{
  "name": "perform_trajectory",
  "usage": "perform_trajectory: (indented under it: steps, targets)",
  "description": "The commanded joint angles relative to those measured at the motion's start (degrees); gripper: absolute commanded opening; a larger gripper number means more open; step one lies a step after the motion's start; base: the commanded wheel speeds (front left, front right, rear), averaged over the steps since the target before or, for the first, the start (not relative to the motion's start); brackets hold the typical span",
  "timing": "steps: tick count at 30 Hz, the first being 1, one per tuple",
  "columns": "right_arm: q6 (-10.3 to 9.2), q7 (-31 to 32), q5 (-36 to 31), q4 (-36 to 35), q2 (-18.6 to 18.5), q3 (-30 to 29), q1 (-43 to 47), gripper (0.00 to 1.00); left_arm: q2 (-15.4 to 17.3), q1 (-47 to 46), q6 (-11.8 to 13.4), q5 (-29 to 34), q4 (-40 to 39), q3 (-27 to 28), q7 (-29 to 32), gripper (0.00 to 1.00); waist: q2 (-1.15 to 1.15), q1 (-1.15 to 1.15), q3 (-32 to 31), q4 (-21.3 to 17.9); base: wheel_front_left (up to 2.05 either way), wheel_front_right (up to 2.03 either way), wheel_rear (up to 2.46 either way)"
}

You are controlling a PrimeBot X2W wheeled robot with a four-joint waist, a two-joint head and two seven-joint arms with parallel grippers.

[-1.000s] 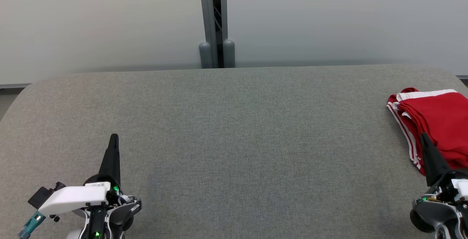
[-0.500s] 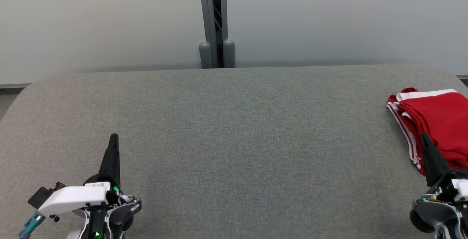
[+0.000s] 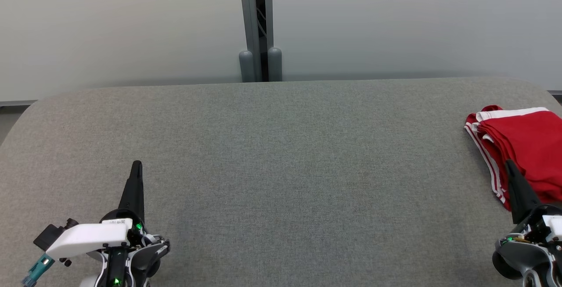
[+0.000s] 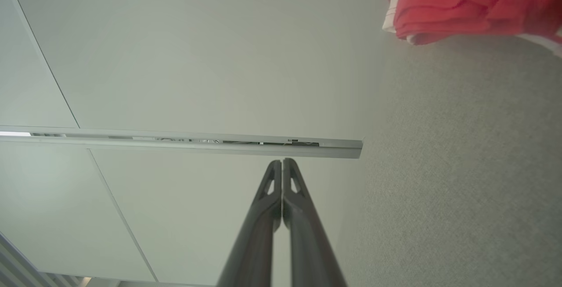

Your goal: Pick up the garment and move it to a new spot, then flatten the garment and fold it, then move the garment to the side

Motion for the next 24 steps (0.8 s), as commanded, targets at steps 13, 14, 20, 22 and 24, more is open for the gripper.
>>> perform_trajectory:
  steps: [13, 14, 20, 22, 24]
  targets:
    - [0.0, 0.4, -0.1, 0.1, 0.0, -0.3, -0.5, 0.0, 0.3, -0.8, -0.3, -0.1, 0.0, 0.2, 0.1, 0.0, 0.0, 0.0, 0.0, 0.0, 0.0, 0.0, 0.0]
    - [0.01, 0.4, -0.2, 0.1, 0.0, -0.3, -0.5, 0.0, 0.3, -0.8, -0.3, -0.1, 0.0, 0.2, 0.1, 0.0, 0.0, 0.0, 0.0, 0.0, 0.0, 0.0, 0.0]
    - [0.01, 0.4, -0.2, 0.1, 0.0, -0.3, -0.5, 0.0, 0.3, -0.8, -0.3, -0.1, 0.0, 0.2, 0.2, 0.0, 0.0, 0.0, 0.0, 0.0, 0.0, 0.0, 0.0]
    - [0.0, 0.4, -0.2, 0.1, 0.0, -0.3, -0.5, 0.0, 0.3, -0.8, -0.3, -0.1, 0.0, 0.2, 0.2, 0.0, 0.0, 0.0, 0.0, 0.0, 0.0, 0.0, 0.0]
    - [0.01, 0.5, -0.2, 0.1, 0.0, -0.4, -0.5, 0.0, 0.3, -0.8, -0.3, -0.1, 0.0, 0.2, 0.2, 0.0, 0.0, 0.0, 0.0, 0.0, 0.0, 0.0, 0.0]
